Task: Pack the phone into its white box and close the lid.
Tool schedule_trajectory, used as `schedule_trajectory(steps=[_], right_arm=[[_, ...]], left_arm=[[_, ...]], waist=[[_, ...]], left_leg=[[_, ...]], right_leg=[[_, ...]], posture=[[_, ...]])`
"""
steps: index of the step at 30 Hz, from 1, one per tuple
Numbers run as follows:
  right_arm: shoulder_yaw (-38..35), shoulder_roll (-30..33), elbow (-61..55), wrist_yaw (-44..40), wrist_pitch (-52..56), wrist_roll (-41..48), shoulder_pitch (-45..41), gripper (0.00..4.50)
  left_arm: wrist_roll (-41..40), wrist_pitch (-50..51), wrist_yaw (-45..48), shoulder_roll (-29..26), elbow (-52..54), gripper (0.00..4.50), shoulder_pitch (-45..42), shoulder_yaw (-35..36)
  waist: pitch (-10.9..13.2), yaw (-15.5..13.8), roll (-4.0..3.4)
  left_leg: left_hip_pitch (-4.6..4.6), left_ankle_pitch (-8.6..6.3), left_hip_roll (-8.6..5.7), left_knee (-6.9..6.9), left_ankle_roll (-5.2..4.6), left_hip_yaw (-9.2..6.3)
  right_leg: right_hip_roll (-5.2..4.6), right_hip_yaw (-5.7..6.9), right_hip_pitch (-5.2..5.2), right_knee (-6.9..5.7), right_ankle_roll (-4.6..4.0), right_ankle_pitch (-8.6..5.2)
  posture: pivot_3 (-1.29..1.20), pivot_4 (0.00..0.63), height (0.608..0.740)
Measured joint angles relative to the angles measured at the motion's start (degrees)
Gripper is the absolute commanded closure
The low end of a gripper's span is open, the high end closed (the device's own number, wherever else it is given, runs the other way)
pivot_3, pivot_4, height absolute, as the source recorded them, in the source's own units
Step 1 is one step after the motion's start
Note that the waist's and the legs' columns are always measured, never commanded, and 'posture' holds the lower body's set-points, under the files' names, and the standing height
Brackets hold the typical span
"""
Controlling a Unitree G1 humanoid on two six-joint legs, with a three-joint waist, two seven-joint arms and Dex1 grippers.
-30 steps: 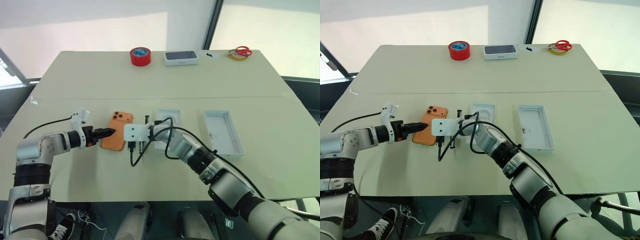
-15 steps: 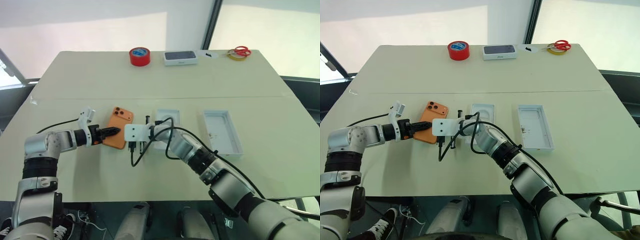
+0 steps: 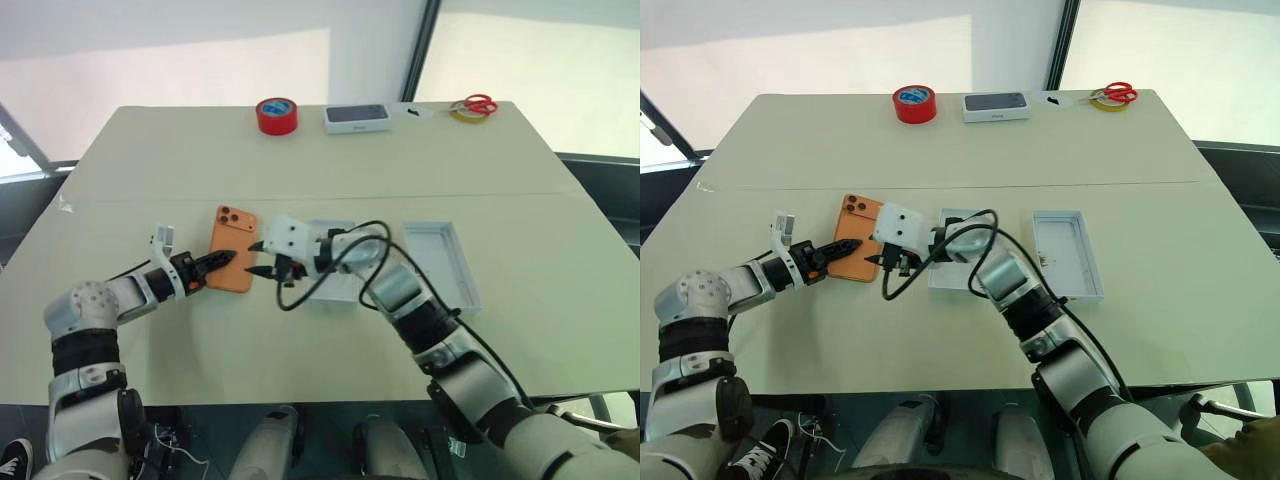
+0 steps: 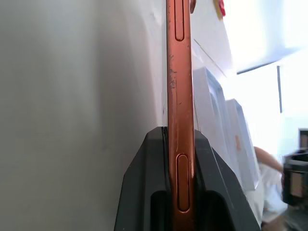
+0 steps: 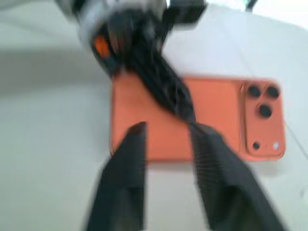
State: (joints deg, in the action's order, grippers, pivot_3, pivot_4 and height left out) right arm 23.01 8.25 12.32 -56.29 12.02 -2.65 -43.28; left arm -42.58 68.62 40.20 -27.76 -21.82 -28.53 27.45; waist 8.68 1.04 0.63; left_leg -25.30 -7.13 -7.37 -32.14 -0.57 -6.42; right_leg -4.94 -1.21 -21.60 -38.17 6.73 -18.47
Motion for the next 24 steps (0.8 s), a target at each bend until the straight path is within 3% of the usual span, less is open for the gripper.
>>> schedule_trajectory(steps=[2, 9, 12, 15, 24], right_arm=[[0.0, 5.8, -5.1, -3.9, -1.4, 1.4, 3.1, 0.65], [0.0, 18.7, -12.4, -10.3, -4.0, 2.6, 10.8, 0.65], [0.2, 20.5, -12.1, -10.0, -5.8, 1.5, 12.8, 1.53], [0.2, 20.7, -12.0, -9.5, -6.5, 1.0, 13.3, 2.98], [0.8, 21.0, -11.6, -7.2, -7.4, -1.1, 13.8, 2.98]], left_arm=[[-2.7, 1.8, -1.7, 2.0, 5.3, 4.50, 3.3, 1.6], [-9.4, 6.3, -8.0, 5.6, 9.9, 4.50, 3.4, 6.6], [-10.0, 5.9, -9.1, 5.6, 12.3, 4.50, 3.3, 6.5], [-10.4, 5.7, -9.9, 5.9, 13.0, 4.50, 3.2, 5.6], [-11.3, 5.8, -10.7, 5.9, 13.0, 4.50, 3.0, 4.9]], waist=[[0.0, -0.2, 0.06], [0.1, -0.1, 0.19], [0.1, 0.1, 0.19], [0.1, 0.0, 0.21], [0.2, -0.3, 0.31]], left_leg=[[-0.06, -0.05, -0.04, -0.02, -0.08, 0.03], [-0.08, -0.05, 0.01, -0.03, -0.08, 0.06], [-0.08, -0.04, 0.04, -0.02, -0.07, 0.08], [-0.08, -0.04, 0.04, -0.03, -0.07, 0.08], [-0.09, -0.04, 0.03, -0.04, -0.07, 0.08]], right_leg=[[-0.07, 0.00, 0.00, 0.07, 0.00, 0.00], [-0.10, 0.05, -0.02, 0.10, 0.00, -0.01], [-0.10, 0.04, -0.04, 0.10, -0.02, -0.01], [-0.09, 0.04, -0.03, 0.11, -0.02, -0.01], [-0.10, 0.05, -0.01, 0.14, -0.02, -0.02]], posture=[[0.00, 0.150, 0.740], [0.00, 0.150, 0.740], [0.00, 0.150, 0.740], [0.00, 0.150, 0.740], [0.00, 0.150, 0.740]])
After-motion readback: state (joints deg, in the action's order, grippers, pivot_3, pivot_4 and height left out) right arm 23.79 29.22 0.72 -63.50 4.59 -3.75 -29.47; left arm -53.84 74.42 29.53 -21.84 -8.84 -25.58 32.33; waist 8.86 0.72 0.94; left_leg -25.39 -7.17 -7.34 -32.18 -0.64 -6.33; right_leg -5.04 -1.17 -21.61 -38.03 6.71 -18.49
